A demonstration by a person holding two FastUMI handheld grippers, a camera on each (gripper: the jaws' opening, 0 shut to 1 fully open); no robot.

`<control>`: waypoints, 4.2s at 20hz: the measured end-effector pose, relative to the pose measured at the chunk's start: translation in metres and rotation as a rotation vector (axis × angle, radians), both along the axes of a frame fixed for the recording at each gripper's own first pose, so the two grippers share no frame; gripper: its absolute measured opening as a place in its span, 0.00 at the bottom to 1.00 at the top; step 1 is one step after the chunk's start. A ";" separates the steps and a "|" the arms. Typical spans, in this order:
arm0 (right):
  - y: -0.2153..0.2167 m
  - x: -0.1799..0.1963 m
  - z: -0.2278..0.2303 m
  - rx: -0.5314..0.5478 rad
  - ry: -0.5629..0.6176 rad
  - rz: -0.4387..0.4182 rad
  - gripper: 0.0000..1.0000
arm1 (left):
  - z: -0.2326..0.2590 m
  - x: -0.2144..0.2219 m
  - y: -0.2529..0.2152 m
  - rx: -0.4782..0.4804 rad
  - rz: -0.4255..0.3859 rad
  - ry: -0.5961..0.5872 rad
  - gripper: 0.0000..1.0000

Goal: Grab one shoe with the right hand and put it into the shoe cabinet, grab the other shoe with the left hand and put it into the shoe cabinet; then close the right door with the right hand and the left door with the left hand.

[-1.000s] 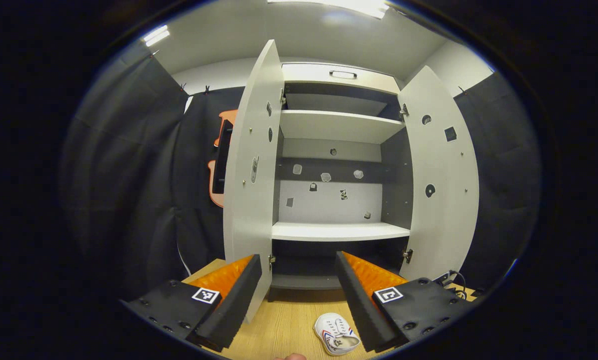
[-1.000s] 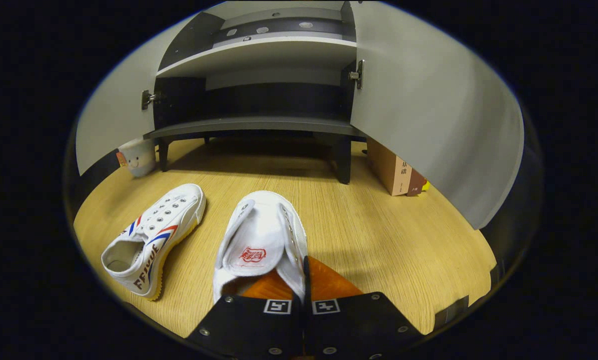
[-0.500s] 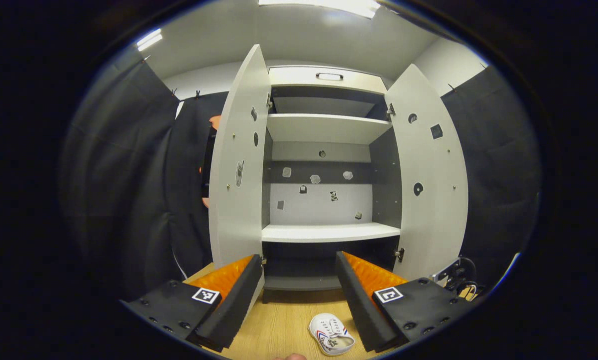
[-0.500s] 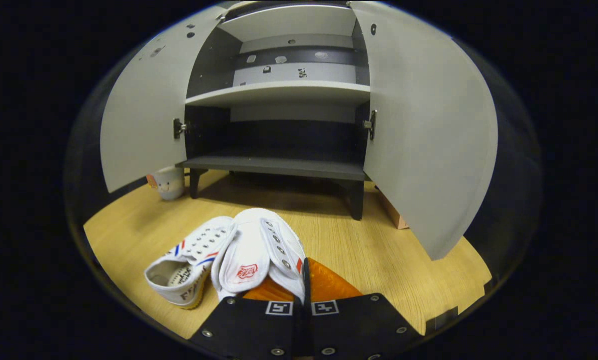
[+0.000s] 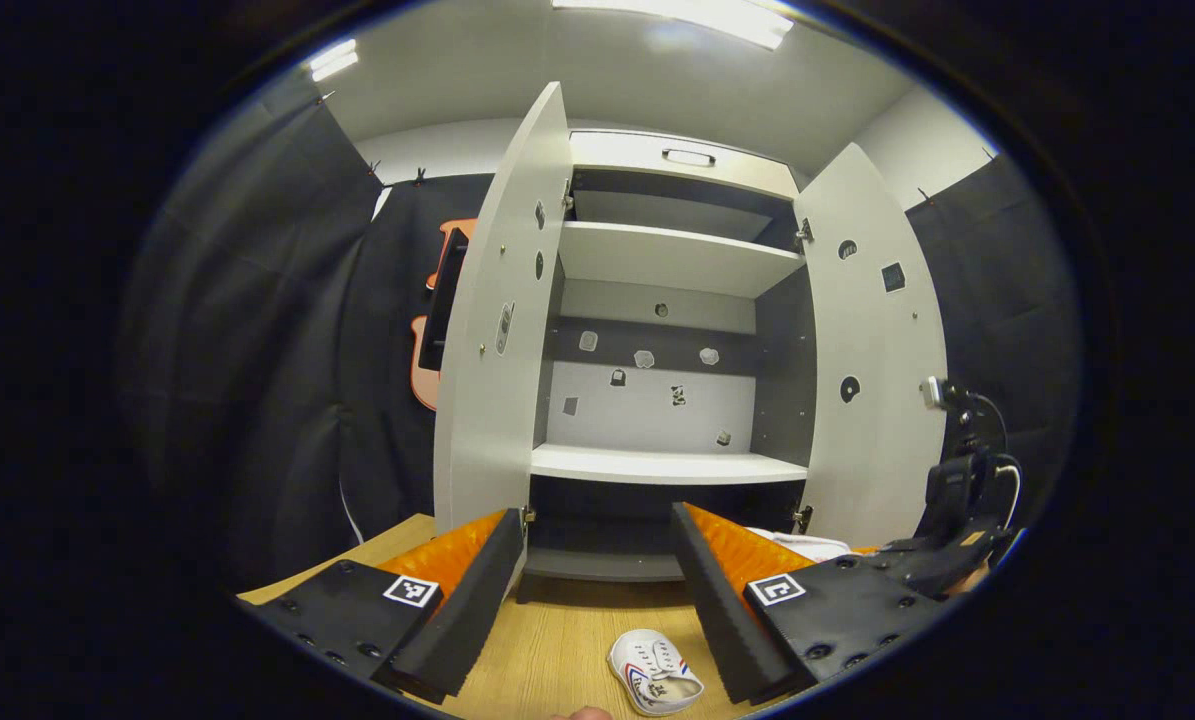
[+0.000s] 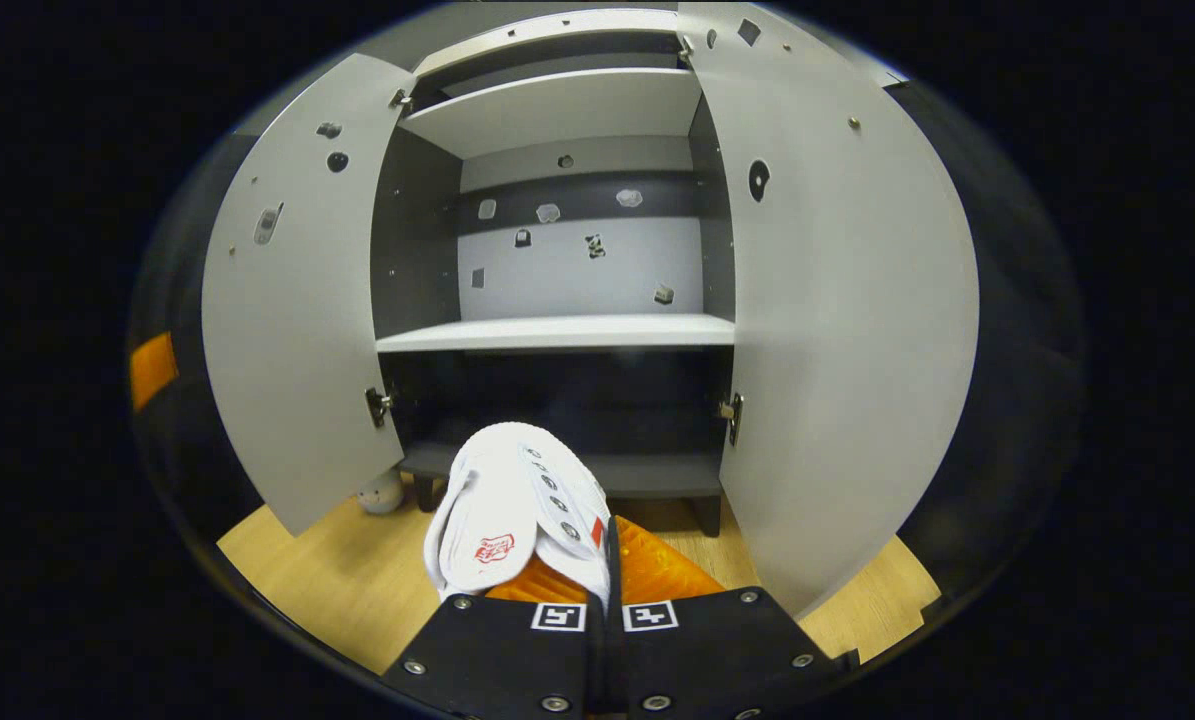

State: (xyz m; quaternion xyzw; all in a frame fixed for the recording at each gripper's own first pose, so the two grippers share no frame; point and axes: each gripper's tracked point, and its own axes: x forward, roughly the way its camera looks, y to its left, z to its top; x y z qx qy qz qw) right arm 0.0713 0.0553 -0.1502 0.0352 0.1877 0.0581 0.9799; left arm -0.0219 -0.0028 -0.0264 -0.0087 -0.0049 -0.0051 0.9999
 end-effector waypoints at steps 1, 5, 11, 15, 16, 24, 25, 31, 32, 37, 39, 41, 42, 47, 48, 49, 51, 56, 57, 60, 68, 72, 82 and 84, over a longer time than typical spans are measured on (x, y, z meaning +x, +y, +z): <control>0.004 0.012 0.021 0.016 -0.018 -0.003 0.00 | -0.002 -0.001 0.001 -0.002 -0.001 0.003 0.96; 0.017 0.077 0.091 0.057 -0.102 -0.034 0.00 | -0.009 -0.001 0.000 0.006 -0.005 0.017 0.96; 0.015 0.182 0.151 0.013 -0.159 -0.113 0.00 | -0.021 -0.003 -0.006 -0.002 -0.029 0.048 0.96; 0.002 0.255 0.130 0.009 -0.048 -0.207 0.00 | -0.028 -0.003 -0.007 -0.028 -0.039 0.069 0.96; -0.002 0.274 0.120 -0.003 -0.023 -0.229 0.00 | -0.029 -0.002 -0.008 -0.039 -0.041 0.073 0.96; -0.029 0.319 0.030 -0.046 0.258 -0.368 0.00 | -0.043 -0.004 0.002 -0.070 -0.005 0.108 0.96; -0.029 0.320 0.028 -0.024 0.271 -0.382 0.00 | -0.044 -0.005 0.006 -0.070 0.004 0.111 0.97; -0.022 0.311 0.045 0.000 0.239 -0.349 0.17 | -0.043 0.000 0.014 -0.058 0.014 0.107 0.97; -0.023 0.308 0.049 0.002 0.233 -0.345 0.20 | -0.044 0.001 0.014 -0.056 0.012 0.106 0.96; -0.017 0.284 0.092 0.029 0.146 -0.288 0.49 | -0.044 0.006 0.010 -0.057 -0.007 0.101 0.96; -0.005 0.267 0.127 0.053 0.062 -0.236 0.61 | -0.044 0.007 0.007 -0.066 -0.018 0.099 0.96; 0.007 0.241 0.159 0.073 -0.020 -0.179 0.65 | -0.045 0.008 0.004 -0.069 -0.027 0.097 0.96; 0.013 0.225 0.172 0.085 -0.055 -0.147 0.66 | -0.045 0.009 0.003 -0.070 -0.032 0.098 0.96; 0.027 0.141 0.194 0.103 -0.151 -0.022 0.67 | -0.045 0.006 -0.003 -0.072 -0.051 0.094 0.96; 0.025 0.124 0.189 0.097 -0.160 -0.008 0.67 | -0.045 0.007 -0.004 -0.070 -0.054 0.093 0.99; 0.024 0.108 0.185 0.092 -0.173 0.004 0.68 | -0.045 0.007 -0.005 -0.068 -0.055 0.091 0.96; 0.018 0.075 0.177 0.081 -0.204 0.021 0.69 | -0.044 0.006 -0.008 -0.068 -0.061 0.088 0.96; -0.002 0.008 0.152 -0.032 -0.313 0.021 0.75 | -0.049 0.007 -0.014 -0.051 -0.080 0.100 0.97; -0.004 -0.006 0.148 -0.056 -0.336 0.022 0.76 | -0.052 0.006 -0.015 -0.046 -0.082 0.108 0.97; -0.009 -0.051 0.130 -0.086 -0.381 0.018 0.76 | -0.075 0.004 -0.017 -0.034 -0.088 0.155 0.96; -0.038 -0.088 0.108 -0.054 -0.369 -0.041 0.82 | -0.154 0.006 -0.018 -0.035 -0.112 0.400 0.97; -0.047 -0.083 0.092 -0.017 -0.350 -0.064 0.83 | -0.219 -0.004 -0.043 -0.053 -0.214 0.629 0.97; -0.061 -0.088 0.081 -0.058 -0.341 -0.095 0.83 | -0.338 -0.016 -0.039 -0.056 -0.183 0.997 0.98; -0.062 -0.086 0.078 -0.046 -0.332 -0.100 0.83 | -0.348 -0.009 -0.038 0.001 -0.175 1.029 0.98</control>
